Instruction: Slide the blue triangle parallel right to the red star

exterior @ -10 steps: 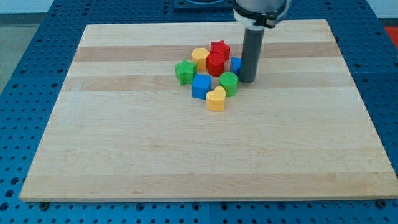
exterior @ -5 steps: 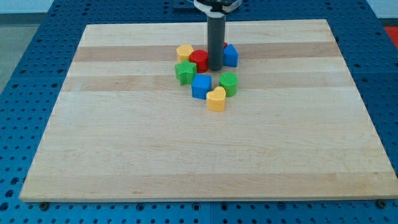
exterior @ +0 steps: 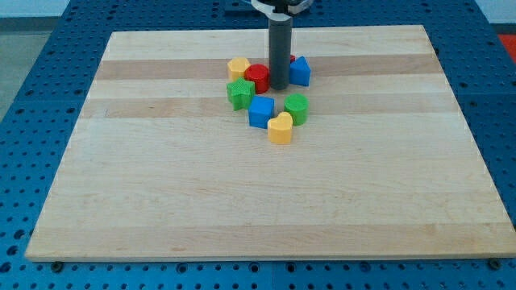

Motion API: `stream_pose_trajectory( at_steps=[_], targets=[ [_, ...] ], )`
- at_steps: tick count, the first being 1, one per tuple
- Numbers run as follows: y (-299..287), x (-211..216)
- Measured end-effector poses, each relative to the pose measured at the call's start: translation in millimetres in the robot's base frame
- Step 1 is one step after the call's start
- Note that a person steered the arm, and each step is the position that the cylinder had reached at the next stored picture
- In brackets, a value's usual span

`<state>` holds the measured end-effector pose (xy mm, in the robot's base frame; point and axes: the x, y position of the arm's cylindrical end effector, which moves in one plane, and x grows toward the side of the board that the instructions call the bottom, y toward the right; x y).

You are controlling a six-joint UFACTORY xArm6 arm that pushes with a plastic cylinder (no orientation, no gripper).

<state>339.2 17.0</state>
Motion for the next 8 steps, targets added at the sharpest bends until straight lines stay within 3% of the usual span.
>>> stream_pose_trajectory(
  at_steps=[8],
  targets=[
    [63.4,-11.8]
  ],
)
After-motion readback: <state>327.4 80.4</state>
